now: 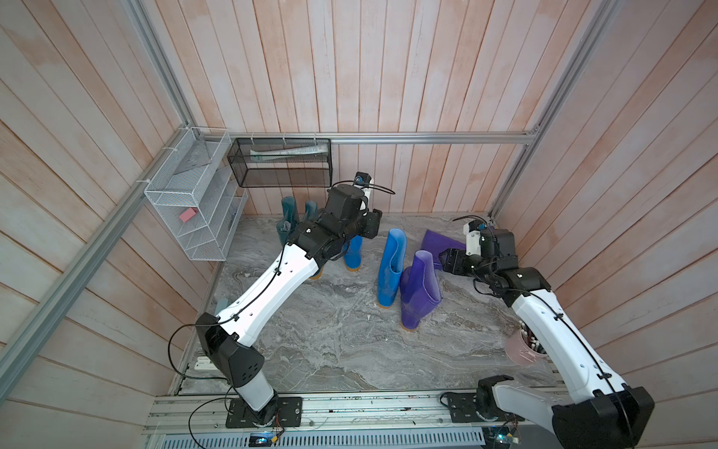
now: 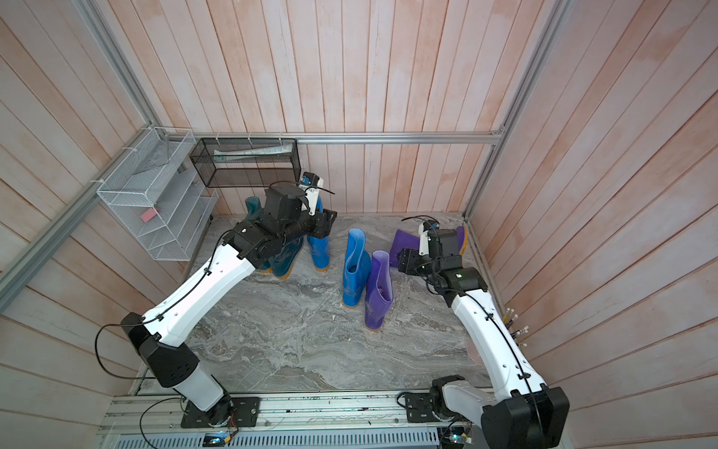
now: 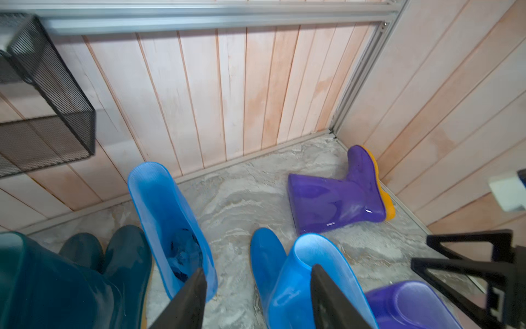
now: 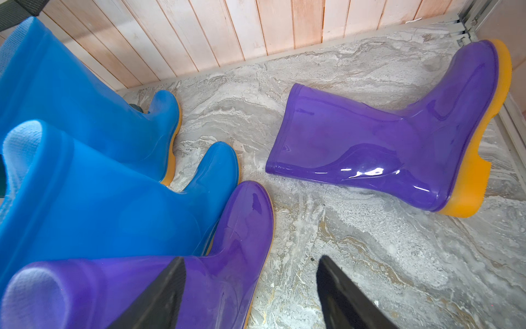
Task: Match and arrange rain boots in pairs
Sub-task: Place the rain boot at the center of the board, then pick up the rain boot at the center of the board.
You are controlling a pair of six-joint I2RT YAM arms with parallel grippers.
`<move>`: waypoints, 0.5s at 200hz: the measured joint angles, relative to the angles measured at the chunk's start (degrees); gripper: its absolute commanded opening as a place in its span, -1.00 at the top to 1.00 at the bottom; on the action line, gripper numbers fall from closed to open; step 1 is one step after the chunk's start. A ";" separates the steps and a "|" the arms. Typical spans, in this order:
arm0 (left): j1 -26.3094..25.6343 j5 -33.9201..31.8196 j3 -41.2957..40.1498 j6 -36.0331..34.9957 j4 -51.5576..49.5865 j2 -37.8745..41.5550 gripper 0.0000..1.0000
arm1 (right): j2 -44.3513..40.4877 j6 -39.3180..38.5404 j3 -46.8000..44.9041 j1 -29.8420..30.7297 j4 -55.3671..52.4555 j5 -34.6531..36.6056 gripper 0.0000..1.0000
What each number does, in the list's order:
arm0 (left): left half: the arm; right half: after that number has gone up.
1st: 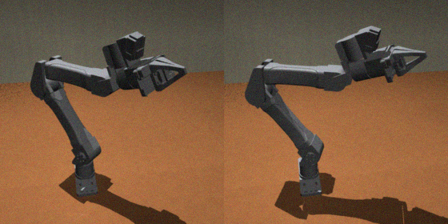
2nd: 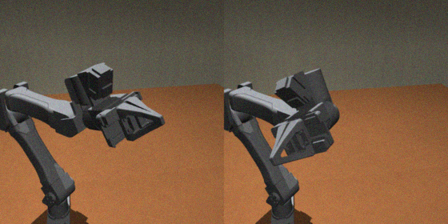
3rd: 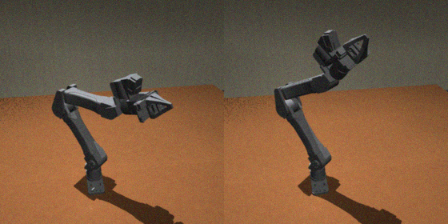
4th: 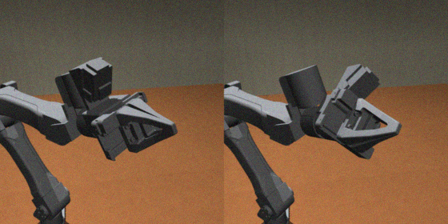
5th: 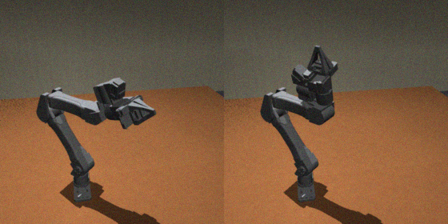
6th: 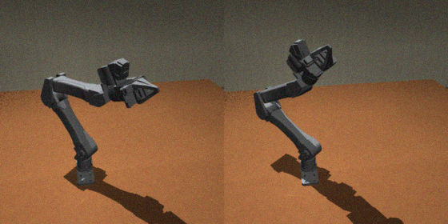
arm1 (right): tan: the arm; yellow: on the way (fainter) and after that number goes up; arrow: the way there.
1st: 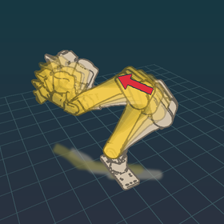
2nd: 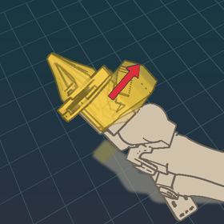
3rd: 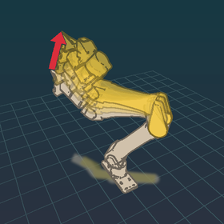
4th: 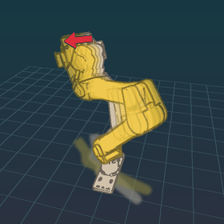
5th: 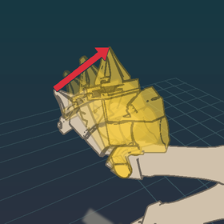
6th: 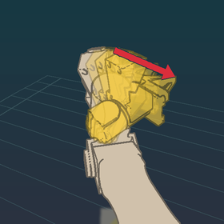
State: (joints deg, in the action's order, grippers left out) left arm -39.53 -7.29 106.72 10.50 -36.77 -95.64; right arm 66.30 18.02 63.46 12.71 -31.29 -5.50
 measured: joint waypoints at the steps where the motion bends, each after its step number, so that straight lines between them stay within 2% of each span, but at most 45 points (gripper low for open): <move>1: -0.04 0.00 0.00 0.04 -0.15 0.00 -0.20 | 0.02 0.00 0.00 0.00 0.00 -0.02 -0.49; 100: -9.25 -0.70 0.00 8.90 -7.45 -0.13 -0.20 | 0.07 0.00 0.00 -0.26 0.00 -0.20 -0.49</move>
State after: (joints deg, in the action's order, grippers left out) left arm -48.77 -7.99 106.72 19.40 -44.23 -95.77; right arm 66.37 18.02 63.46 12.45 -31.29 -5.69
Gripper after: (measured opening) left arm 0.599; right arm 0.746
